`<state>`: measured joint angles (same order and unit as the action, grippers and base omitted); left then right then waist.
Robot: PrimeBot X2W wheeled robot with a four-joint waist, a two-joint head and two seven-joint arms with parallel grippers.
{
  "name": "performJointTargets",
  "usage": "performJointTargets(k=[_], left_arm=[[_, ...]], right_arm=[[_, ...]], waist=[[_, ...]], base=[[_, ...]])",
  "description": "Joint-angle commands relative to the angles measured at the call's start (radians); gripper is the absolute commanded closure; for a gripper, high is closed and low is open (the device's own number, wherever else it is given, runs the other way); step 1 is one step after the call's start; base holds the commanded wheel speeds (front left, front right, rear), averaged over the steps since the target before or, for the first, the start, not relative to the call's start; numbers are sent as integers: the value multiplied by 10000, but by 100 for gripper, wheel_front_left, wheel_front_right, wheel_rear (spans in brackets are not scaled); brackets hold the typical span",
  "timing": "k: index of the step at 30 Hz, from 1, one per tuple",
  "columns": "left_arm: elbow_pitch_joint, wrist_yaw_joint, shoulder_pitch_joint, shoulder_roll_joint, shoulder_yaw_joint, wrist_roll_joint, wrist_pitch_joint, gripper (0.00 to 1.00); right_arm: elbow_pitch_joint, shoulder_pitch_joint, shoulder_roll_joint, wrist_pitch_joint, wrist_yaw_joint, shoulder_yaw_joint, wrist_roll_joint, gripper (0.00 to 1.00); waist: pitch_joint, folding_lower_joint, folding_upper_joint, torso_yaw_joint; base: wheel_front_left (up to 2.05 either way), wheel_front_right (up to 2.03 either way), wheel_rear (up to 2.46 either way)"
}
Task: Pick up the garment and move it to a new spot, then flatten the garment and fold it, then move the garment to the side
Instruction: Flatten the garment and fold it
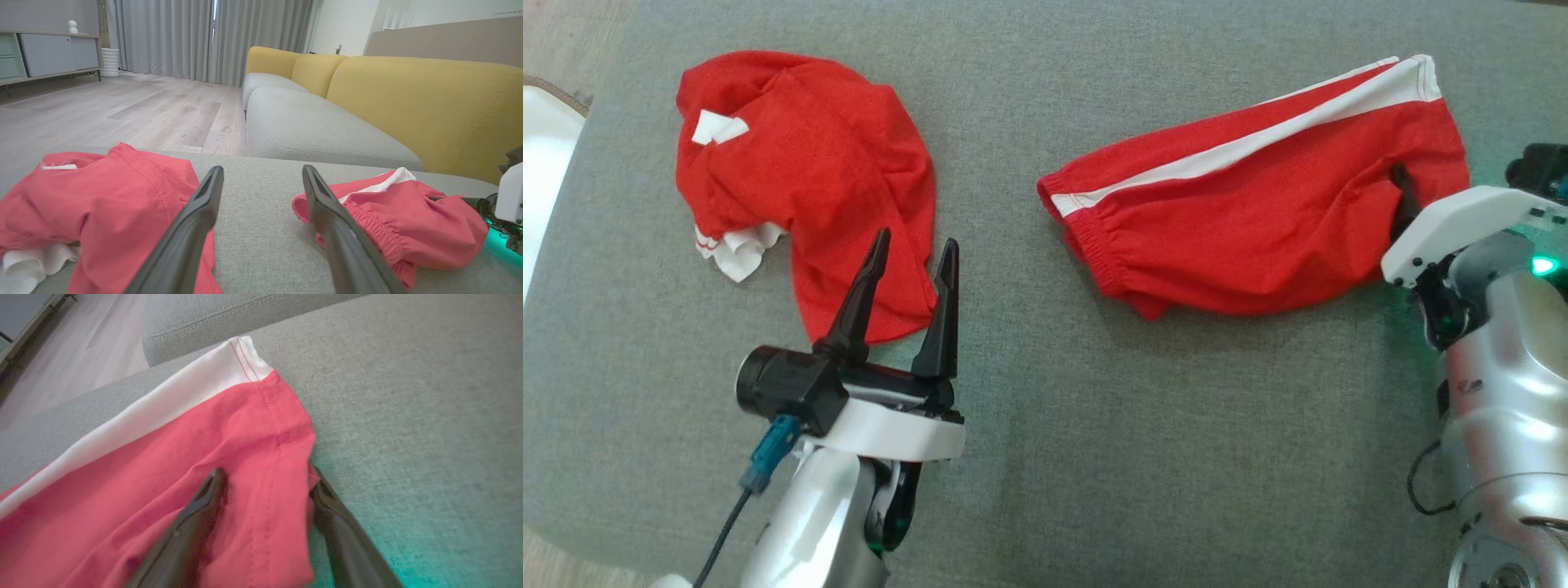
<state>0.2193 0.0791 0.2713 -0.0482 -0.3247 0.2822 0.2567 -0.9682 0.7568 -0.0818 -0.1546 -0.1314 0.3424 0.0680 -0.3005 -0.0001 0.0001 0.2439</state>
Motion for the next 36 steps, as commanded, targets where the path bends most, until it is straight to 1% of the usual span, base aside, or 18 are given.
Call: performJointTargets(k=[1,2,3,7,11,14,15,20,28,36], left_arm=[[-352,-43,291,-23,329,17,51,0],[-350,-43,281,-23,318,3,51,0],[-344,-40,271,-22,314,-13,51,0],[-302,-36,268,-22,317,-50,51,0],[-300,-41,227,-21,317,-82,51,0],[-295,-35,150,-21,326,-124,51,0],[-301,-30,78,-21,353,-152,51,0],[-371,4,-155,-21,456,-250,51,0],[-522,37,-373,-21,530,-347,51,0],[-549,55,-329,-20,481,-355,51,0]], right_arm=[[-313,-105,306,-266,7,-378,-49,0],[-398,-78,307,-268,7,-473,-63,64],[-451,-56,308,-212,7,-579,-88,100],[-530,8,287,218,7,-744,-21,100],[-449,-9,53,874,7,-688,-22,100],[-323,-71,-212,1351,7,-419,64,100],[-211,-182,-390,1641,7,-171,127,100],[184,-715,-683,2215,7,493,224,100],[1170,-1582,-495,2353,7,1264,375,100],[1960,-1608,-175,2211,7,1432,202,100]], waist=[[11,1,-1,-10],[22,1,-1,-23],[35,1,-1,-42],[134,1,-1,-147],[290,1,-1,-307],[433,1,-1,-450],[558,1,-1,-566],[905,1,-1,-929],[1231,1,-1,-1486],[1143,1,-1,-1566]], base=[[0,0,0],[0,0,0],[0,0,0],[0,0,0],[0,0,0],[0,0,0],[0,0,0],[0,0,0],[0,0,0],[0,0,0]])
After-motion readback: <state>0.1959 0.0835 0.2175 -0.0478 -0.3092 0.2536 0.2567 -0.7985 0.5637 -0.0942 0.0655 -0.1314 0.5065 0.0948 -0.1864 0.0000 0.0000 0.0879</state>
